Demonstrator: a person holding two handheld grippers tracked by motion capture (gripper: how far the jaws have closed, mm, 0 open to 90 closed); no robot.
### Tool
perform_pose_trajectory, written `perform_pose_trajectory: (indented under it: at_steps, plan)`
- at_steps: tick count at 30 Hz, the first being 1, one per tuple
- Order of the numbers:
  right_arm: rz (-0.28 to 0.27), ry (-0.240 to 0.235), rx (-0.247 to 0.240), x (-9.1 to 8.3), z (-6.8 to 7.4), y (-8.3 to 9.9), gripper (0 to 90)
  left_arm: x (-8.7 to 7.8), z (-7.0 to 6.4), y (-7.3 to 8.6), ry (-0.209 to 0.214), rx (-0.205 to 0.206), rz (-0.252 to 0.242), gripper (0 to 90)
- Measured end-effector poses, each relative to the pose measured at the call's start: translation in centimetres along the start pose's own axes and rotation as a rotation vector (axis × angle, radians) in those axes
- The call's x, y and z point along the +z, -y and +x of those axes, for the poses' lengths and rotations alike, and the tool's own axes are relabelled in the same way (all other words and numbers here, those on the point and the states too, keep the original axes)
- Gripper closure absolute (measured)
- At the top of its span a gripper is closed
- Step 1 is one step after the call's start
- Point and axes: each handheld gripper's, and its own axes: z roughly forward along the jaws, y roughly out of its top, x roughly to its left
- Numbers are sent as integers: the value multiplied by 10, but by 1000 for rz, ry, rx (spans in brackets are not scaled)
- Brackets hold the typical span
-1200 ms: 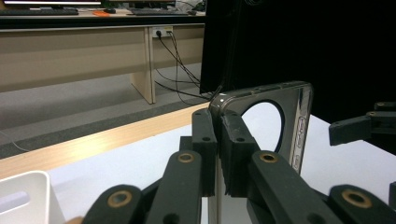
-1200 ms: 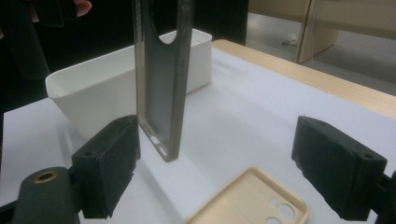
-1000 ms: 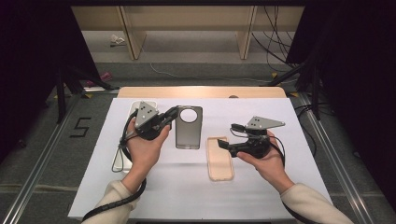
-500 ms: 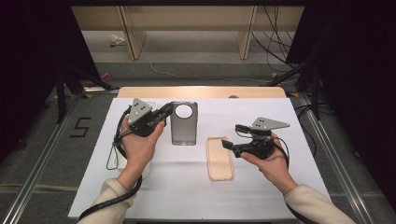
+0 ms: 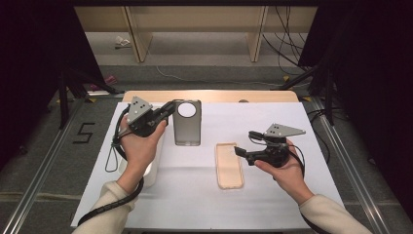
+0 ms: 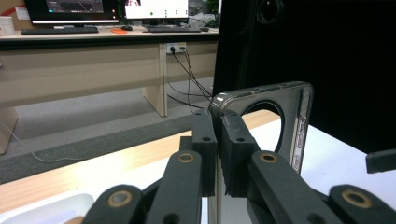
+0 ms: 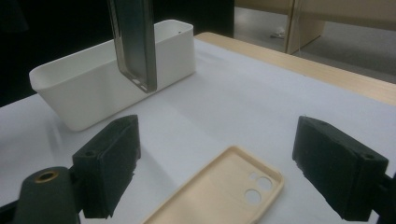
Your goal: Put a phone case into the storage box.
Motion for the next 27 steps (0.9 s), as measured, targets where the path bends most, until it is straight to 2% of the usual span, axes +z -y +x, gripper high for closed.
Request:
perform_pose_trajectory:
  at_steps: [16,27]
  plan:
    - [0,16,16,-8,-5,5,162,-4,17,-15,-31,5,-21,851]
    - [0,22,20,-12,-7,6,162,-7,27,-17,-52,-3,-24,851]
